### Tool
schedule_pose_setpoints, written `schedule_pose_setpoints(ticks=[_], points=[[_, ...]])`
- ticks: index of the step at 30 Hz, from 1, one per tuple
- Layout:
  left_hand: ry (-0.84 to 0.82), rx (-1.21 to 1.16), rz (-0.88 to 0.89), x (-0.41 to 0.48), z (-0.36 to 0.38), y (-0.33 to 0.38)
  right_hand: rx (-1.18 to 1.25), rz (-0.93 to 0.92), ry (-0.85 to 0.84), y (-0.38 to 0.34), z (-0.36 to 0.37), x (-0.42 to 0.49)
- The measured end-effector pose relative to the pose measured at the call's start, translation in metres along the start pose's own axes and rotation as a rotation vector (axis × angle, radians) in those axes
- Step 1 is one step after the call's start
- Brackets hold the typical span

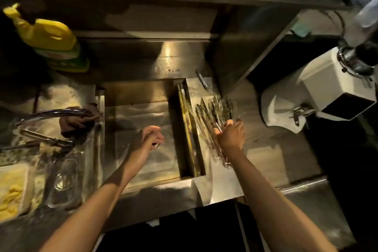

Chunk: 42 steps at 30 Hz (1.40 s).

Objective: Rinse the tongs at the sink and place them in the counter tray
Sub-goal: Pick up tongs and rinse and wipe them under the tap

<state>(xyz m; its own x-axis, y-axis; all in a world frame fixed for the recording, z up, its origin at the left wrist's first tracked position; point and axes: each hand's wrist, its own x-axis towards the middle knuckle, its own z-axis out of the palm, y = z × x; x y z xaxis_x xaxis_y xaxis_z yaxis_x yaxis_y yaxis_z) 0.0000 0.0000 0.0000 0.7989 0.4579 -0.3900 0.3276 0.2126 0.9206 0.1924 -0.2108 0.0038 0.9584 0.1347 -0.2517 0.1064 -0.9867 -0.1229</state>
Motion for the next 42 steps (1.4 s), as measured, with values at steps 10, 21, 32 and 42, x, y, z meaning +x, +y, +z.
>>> schedule_pose_setpoints(ticks=[10, 21, 32, 42], points=[[0.094, 0.001, -0.118, 0.027, 0.041, -0.011, -0.093, -0.052, -0.214, 0.029, -0.001, 0.028], [0.044, -0.017, -0.046, 0.023, 0.072, 0.015, 0.07, -0.122, -0.043, 0.04, -0.011, 0.025], [0.057, -0.005, -0.024, 0.016, 0.049, 0.022, 0.434, -0.362, -0.015, 0.001, -0.018, 0.008], [0.32, -0.009, -0.013, -0.029, -0.058, 0.012, 0.721, -0.474, -0.385, -0.134, 0.029, -0.069]])
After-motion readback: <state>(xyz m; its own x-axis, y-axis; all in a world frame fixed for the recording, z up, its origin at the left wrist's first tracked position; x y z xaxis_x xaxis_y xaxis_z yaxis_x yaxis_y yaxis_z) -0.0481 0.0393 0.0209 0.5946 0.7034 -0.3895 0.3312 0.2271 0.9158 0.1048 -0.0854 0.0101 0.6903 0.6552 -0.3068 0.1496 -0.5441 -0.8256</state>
